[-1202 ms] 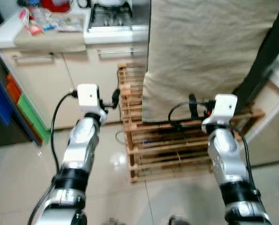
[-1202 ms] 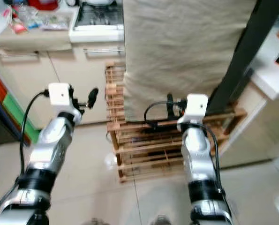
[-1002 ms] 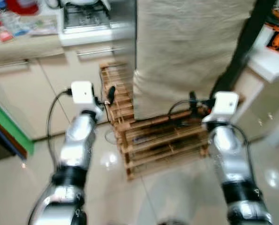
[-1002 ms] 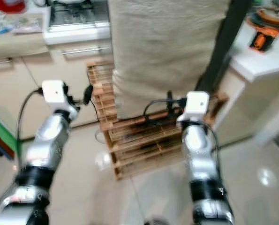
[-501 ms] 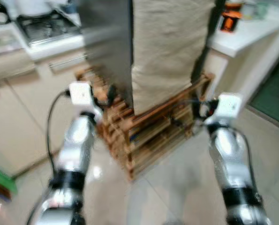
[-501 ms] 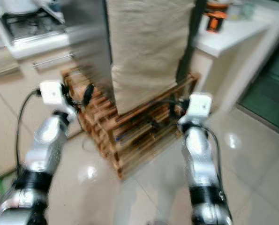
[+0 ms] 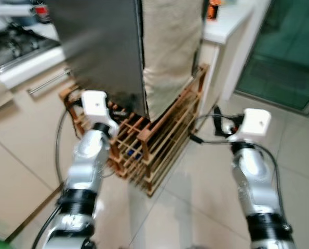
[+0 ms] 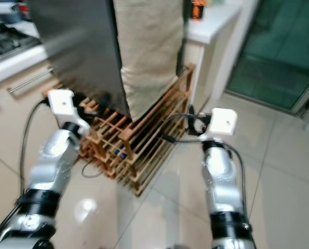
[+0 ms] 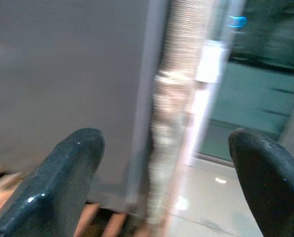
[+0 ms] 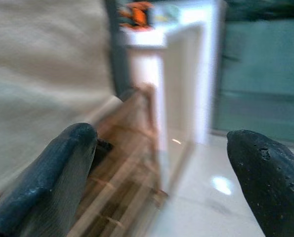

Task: Restocking fridge

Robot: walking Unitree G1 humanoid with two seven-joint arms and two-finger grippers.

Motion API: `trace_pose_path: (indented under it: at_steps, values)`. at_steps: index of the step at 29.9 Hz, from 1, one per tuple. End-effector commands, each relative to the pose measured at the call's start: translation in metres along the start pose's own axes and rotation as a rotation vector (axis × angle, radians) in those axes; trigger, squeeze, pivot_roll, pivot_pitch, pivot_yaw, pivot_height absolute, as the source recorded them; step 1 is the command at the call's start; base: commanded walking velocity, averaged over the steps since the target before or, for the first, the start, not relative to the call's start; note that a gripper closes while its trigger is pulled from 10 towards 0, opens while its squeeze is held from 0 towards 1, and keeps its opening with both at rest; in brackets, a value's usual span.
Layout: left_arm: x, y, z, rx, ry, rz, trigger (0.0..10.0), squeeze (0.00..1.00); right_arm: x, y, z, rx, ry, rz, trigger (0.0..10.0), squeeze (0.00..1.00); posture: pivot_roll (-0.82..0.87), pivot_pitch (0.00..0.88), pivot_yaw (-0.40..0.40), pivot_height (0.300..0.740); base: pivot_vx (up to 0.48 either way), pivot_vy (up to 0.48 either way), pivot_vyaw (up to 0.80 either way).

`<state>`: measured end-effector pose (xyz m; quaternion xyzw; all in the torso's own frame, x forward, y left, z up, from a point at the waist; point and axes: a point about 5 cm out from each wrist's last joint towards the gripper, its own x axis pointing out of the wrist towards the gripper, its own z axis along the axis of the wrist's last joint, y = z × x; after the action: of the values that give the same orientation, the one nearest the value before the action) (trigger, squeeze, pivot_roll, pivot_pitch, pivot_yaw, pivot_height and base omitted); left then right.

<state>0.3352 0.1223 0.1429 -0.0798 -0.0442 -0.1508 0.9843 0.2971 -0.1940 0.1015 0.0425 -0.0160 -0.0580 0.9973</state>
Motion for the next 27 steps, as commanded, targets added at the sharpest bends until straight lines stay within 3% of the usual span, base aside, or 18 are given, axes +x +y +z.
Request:
trace_pose_path:
  at_steps: [1,8,9,14,20,24,26,27]
  values:
    - [0.001,0.003,0.005,0.014,-0.001,-0.012,10.0,0.00,0.005,0.009,0.009,0.023,-0.024,0.019,10.0,0.00,-0.13,0.000,0.055,0.740,0.000,0.480,-0.74]
    - [0.007,0.003,0.003,0.046,0.015,0.032,10.0,0.00,0.014,0.008,0.021,-0.006,-0.058,0.029,10.0,0.00,-0.13,0.000,0.028,0.740,0.000,0.069,-0.32]
    - [0.008,0.002,0.007,0.010,-0.010,0.044,10.0,0.00,0.018,0.009,0.023,-0.008,-0.056,0.042,10.0,0.00,-0.13,0.000,0.013,0.740,0.000,0.000,0.00]
    - [0.009,-0.003,0.011,0.003,-0.030,0.032,10.0,0.00,0.024,0.015,0.032,-0.022,-0.078,0.076,10.0,0.00,-0.14,0.000,0.001,0.740,0.000,0.000,0.00]
    - [0.006,0.001,0.009,-0.011,-0.031,0.055,10.0,0.00,0.019,0.010,0.036,-0.002,-0.083,0.055,10.0,0.00,-0.15,0.000,0.001,0.740,0.000,0.000,0.00]
    - [-0.035,0.022,0.017,0.048,-0.058,0.078,10.0,0.00,-0.026,-0.003,0.027,-0.014,-0.065,0.052,10.0,0.00,-0.13,0.000,-0.007,0.740,0.000,0.000,0.00]
    - [-0.049,0.024,0.021,0.054,-0.064,0.072,10.0,0.00,-0.041,-0.009,0.023,-0.016,-0.048,0.039,10.0,0.00,-0.13,0.000,-0.007,0.740,0.000,0.000,0.00]
    - [-0.049,0.024,0.021,0.054,-0.064,0.072,10.0,0.00,-0.041,-0.009,0.023,-0.016,-0.048,0.039,10.0,0.00,-0.13,0.000,-0.007,0.740,0.000,0.000,0.00]
